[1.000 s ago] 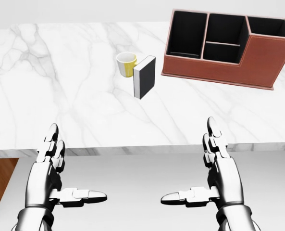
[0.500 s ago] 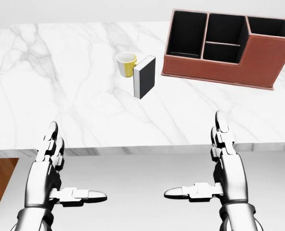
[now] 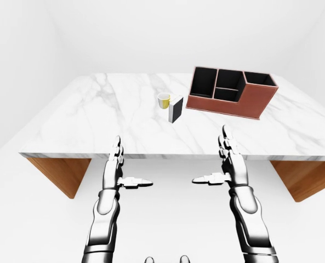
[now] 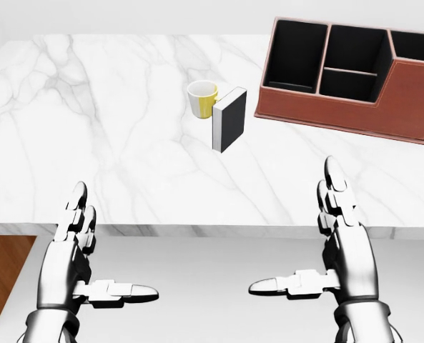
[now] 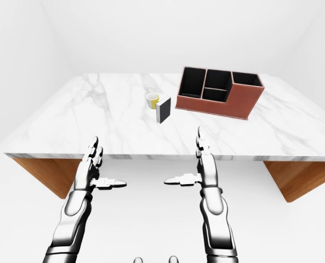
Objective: Pick up the book and place it in the caddy.
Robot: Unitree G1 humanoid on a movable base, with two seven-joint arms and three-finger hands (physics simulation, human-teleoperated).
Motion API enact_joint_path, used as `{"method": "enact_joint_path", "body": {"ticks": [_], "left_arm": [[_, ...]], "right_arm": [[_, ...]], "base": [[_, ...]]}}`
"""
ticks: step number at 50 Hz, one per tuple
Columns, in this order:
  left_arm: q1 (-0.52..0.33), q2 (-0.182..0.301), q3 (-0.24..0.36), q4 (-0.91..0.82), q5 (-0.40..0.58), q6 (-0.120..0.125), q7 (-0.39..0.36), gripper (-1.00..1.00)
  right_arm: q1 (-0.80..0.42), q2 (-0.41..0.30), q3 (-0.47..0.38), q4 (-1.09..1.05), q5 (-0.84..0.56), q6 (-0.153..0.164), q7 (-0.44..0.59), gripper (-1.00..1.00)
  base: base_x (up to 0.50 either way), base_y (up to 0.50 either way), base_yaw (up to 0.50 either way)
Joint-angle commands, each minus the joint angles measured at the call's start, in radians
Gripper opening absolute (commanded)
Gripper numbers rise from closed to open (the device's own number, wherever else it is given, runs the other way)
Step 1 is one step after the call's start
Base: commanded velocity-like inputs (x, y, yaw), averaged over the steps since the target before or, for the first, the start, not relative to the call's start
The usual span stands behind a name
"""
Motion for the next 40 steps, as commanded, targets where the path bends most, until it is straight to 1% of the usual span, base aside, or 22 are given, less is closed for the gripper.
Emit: {"method": "enact_joint_path", "body": {"ticks": [1, 3, 4, 5, 6, 7, 9, 10, 11, 12, 17, 18, 19, 20, 23, 24, 26, 30, 31, 33, 36, 40], "left_arm": [[0.003, 0.0, 0.001, -0.022, -0.007, 0.036, -0.007, 1.0], [0.002, 0.001, 0.003, -0.037, -0.011, 0.057, -0.007, 1.0], [0.001, 0.002, 0.005, -0.05, -0.016, 0.074, -0.01, 1.0], [0.002, 0.004, 0.003, -0.061, -0.019, 0.095, -0.021, 1.0], [0.002, 0.004, 0.006, -0.071, -0.021, 0.106, -0.019, 1.0], [0.0, 0.005, 0.009, -0.083, -0.022, 0.117, -0.019, 1.0], [-0.002, 0.008, 0.012, -0.105, -0.022, 0.132, -0.02, 1.0], [-0.007, 0.01, 0.017, -0.126, -0.027, 0.153, -0.022, 1.0], [-0.012, 0.012, 0.022, -0.138, -0.03, 0.166, -0.022, 1.0], [-0.02, 0.018, 0.03, -0.168, -0.037, 0.166, -0.025, 1.0], [-0.062, 0.033, 0.052, -0.216, -0.054, 0.166, -0.029, 1.0], [-0.085, 0.042, 0.06, -0.241, -0.054, 0.166, -0.024, 1.0], [-0.086, 0.042, 0.06, -0.242, -0.054, 0.166, -0.024, 1.0], [-0.097, 0.048, 0.063, -0.265, -0.057, 0.166, -0.026, 1.0], [-0.102, 0.063, 0.055, -0.308, -0.033, 0.166, -0.061, 1.0], [-0.124, 0.065, 0.072, -0.36, -0.043, 0.166, -0.052, 1.0], [-0.132, 0.068, 0.077, -0.381, -0.045, 0.166, -0.056, 1.0], [-0.176, 0.085, 0.091, -0.427, -0.039, 0.166, -0.056, 1.0], [-0.198, 0.091, 0.097, -0.436, -0.039, 0.166, -0.049, 1.0], [-0.232, 0.099, 0.11, -0.441, -0.052, 0.166, -0.04, 1.0], [-0.298, 0.118, 0.132, -0.409, -0.064, 0.166, -0.007, 1.0], [-0.312, 0.132, 0.134, -0.384, -0.08, 0.166, 0.017, 1.0]], "right_arm": [[-0.002, -0.003, -0.021, -0.023, -0.02, 0.019, -0.011, 1.0], [-0.009, -0.007, -0.026, -0.023, -0.015, 0.037, -0.01, 1.0], [-0.016, -0.01, -0.029, -0.023, -0.035, 0.065, -0.026, 1.0], [-0.019, -0.012, -0.029, -0.021, -0.04, 0.074, -0.027, 1.0], [-0.022, -0.013, -0.03, -0.02, -0.044, 0.076, -0.03, 1.0], [-0.026, -0.011, -0.035, -0.023, -0.048, 0.076, -0.044, 1.0], [-0.019, -0.012, -0.034, -0.054, -0.031, 0.085, -0.026, 1.0], [-0.026, -0.011, -0.038, -0.061, -0.048, 0.107, -0.047, 1.0], [-0.031, -0.012, -0.038, -0.066, -0.046, 0.12, -0.045, 1.0], [-0.039, -0.012, -0.042, -0.091, -0.04, 0.164, -0.045, 1.0], [-0.051, -0.019, -0.047, -0.127, -0.025, 0.165, -0.031, 1.0], [-0.058, -0.009, -0.058, -0.157, -0.029, 0.165, -0.066, 1.0], [-0.059, -0.01, -0.057, -0.159, -0.028, 0.165, -0.07, 1.0], [-0.068, -0.009, -0.063, -0.171, 0.016, 0.165, -0.05, 1.0], [-0.076, -0.034, -0.05, -0.199, -0.011, 0.165, -0.016, 1.0], [-0.094, -0.041, -0.061, -0.249, -0.01, 0.165, -0.009, 1.0], [-0.103, -0.035, -0.07, -0.271, -0.009, 0.165, -0.017, 1.0], [-0.135, -0.054, -0.071, -0.327, -0.031, 0.165, 0.007, 1.0], [-0.137, -0.067, -0.062, -0.344, -0.049, 0.165, 0.026, 1.0], [-0.155, -0.062, -0.071, -0.371, -0.055, 0.165, 0.031, 1.0], [-0.207, -0.082, -0.088, -0.423, -0.06, 0.165, 0.051, 1.0], [-0.249, -0.101, -0.118, -0.423, -0.047, 0.165, 0.061, 1.0]], "base": [[0.0, 0.0, 0.0], [0.0, 0.0, 0.0], [0.0, 0.0, 0.0], [0.0, 0.0, 0.0], [0.0, 0.0, 0.0], [0.0, 0.0, 0.0], [0.0, 0.0, 0.0], [0.0, 0.0, 0.0], [0.0, 0.0, 0.0], [0.0, 0.0, 0.0], [0.0, 0.0, 0.0], [0.0, 0.0, 0.0], [0.0, 0.0, 0.0], [0.0, 0.0, 0.0], [0.0, 0.0, 0.0], [0.0, 0.0, 0.0], [0.0, 0.0, 0.0], [0.0, 0.0, 0.0], [0.0, 0.0, 0.0], [0.0, 0.0, 0.0], [0.0, 0.0, 0.0], [0.0, 0.0, 0.0]]}}
